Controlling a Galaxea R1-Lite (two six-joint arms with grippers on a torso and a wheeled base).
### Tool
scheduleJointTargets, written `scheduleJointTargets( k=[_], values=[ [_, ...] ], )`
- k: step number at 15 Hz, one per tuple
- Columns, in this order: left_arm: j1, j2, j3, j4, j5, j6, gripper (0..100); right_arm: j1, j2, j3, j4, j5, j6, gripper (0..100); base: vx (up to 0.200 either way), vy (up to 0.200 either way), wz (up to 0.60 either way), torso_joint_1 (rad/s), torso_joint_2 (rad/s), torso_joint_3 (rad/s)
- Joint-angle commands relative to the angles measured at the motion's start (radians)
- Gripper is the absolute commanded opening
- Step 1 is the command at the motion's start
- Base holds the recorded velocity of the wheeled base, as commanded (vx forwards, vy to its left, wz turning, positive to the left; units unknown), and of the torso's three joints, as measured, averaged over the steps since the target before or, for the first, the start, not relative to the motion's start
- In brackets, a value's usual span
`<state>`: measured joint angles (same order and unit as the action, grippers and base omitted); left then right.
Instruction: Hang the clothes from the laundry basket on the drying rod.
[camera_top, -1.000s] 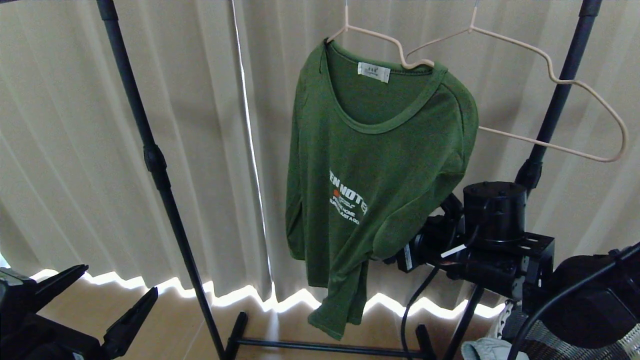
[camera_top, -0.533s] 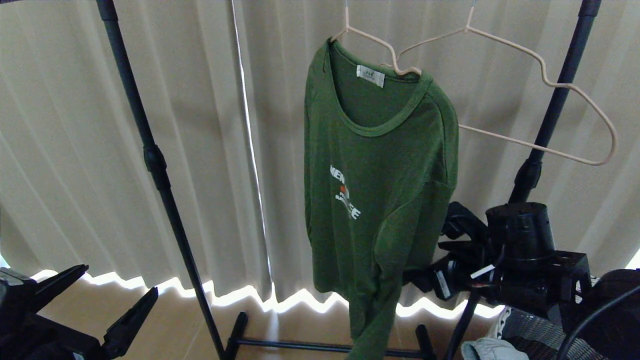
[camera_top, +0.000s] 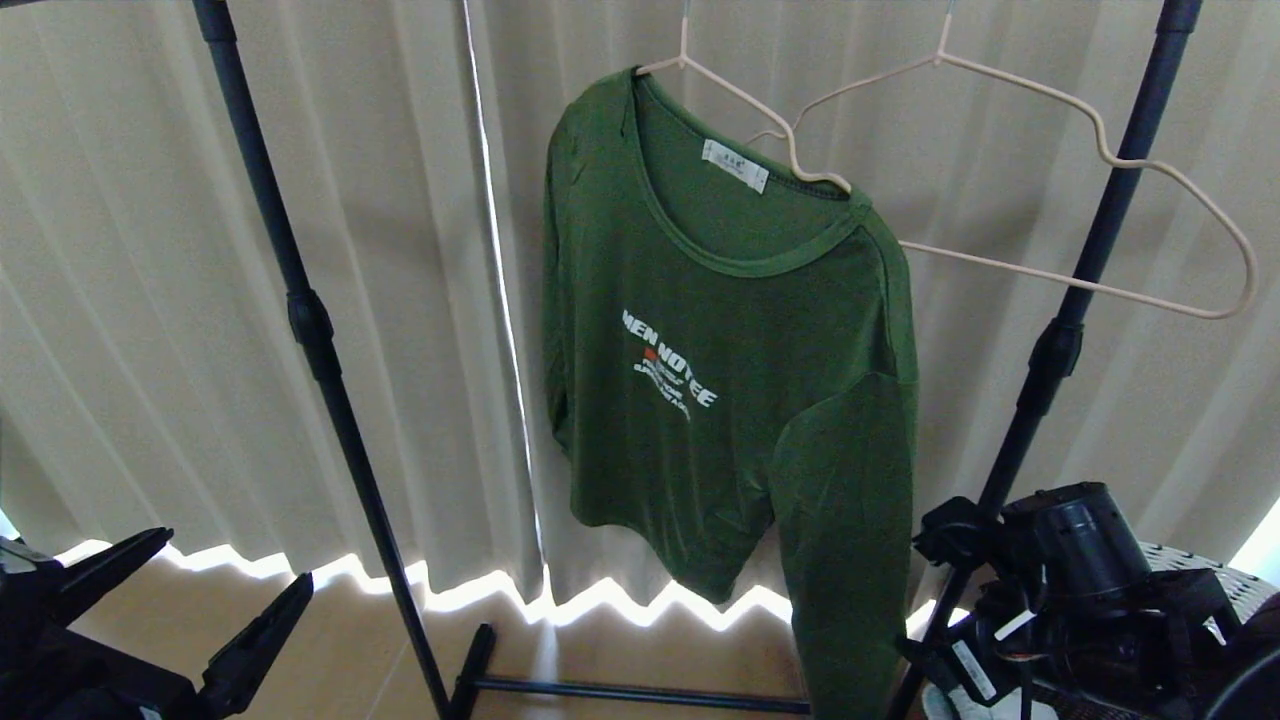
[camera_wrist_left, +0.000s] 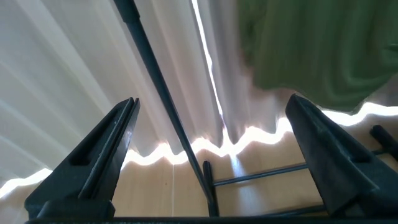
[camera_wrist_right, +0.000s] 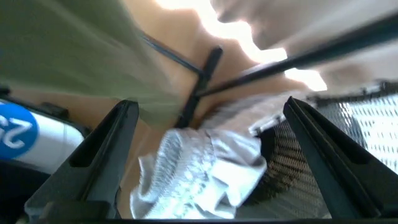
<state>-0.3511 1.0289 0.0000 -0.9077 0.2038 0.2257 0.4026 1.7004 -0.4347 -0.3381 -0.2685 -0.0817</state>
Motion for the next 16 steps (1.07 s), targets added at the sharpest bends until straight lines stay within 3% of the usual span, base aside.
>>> scheduleJointTargets(
  k=[1,4,8,16],
  values=[
    [0.0,-0.001,0.0,0.0,-0.014,-0.002,100,-0.005,-0.008,0.013,0.002,-0.035,-0.001,100,0.0,0.0,0.0,0.0,0.0,0.0],
    [0.0,0.011,0.0,0.0,-0.018,0.001,100,-0.031,-0.004,0.022,0.057,-0.083,-0.001,100,0.0,0.0,0.0,0.0,0.0,0.0],
    [0.0,0.017,0.0,0.0,-0.018,0.0,100,-0.03,0.041,-0.012,0.05,-0.058,0.002,100,0.0,0.0,0.0,0.0,0.0,0.0],
    [0.0,0.026,0.0,0.001,-0.018,0.0,100,-0.034,0.123,0.039,0.119,-0.08,-0.027,100,0.0,0.0,0.0,0.0,0.0,0.0]
  ],
)
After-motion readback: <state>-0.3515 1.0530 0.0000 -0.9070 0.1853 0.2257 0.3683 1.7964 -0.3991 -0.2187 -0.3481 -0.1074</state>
